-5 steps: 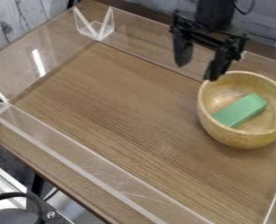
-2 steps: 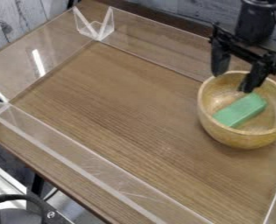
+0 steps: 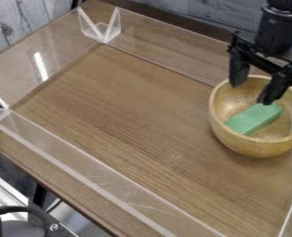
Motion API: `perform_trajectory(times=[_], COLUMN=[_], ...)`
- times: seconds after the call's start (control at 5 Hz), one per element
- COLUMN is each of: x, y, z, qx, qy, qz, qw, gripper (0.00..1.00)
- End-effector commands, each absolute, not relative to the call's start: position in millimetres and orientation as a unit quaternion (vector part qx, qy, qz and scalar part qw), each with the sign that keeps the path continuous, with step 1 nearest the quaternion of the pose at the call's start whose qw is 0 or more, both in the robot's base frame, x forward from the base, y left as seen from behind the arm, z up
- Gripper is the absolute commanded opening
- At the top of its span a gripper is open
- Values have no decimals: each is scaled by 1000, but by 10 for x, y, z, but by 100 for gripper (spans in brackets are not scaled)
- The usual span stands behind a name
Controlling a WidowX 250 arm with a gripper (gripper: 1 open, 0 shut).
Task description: Remove the green block from inside the brown bowl and put it on the table
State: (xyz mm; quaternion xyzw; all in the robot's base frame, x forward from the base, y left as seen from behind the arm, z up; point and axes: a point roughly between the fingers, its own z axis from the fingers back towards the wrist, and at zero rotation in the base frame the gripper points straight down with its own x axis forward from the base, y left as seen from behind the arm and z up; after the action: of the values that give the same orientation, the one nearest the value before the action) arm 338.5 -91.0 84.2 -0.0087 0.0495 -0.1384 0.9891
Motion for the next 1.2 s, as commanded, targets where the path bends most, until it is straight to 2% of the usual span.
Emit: perform_trajectory(times=[0.0,0.6,1.0], x=[3454,3391,3406], y=[-968,-1003,-1007], z=[1056,1198,1148], qx=[-14,-16,-20], qy=[9,-17,-20], qz=[-149,-175,-184], qw=[989,984,983], gripper=[100,100,100])
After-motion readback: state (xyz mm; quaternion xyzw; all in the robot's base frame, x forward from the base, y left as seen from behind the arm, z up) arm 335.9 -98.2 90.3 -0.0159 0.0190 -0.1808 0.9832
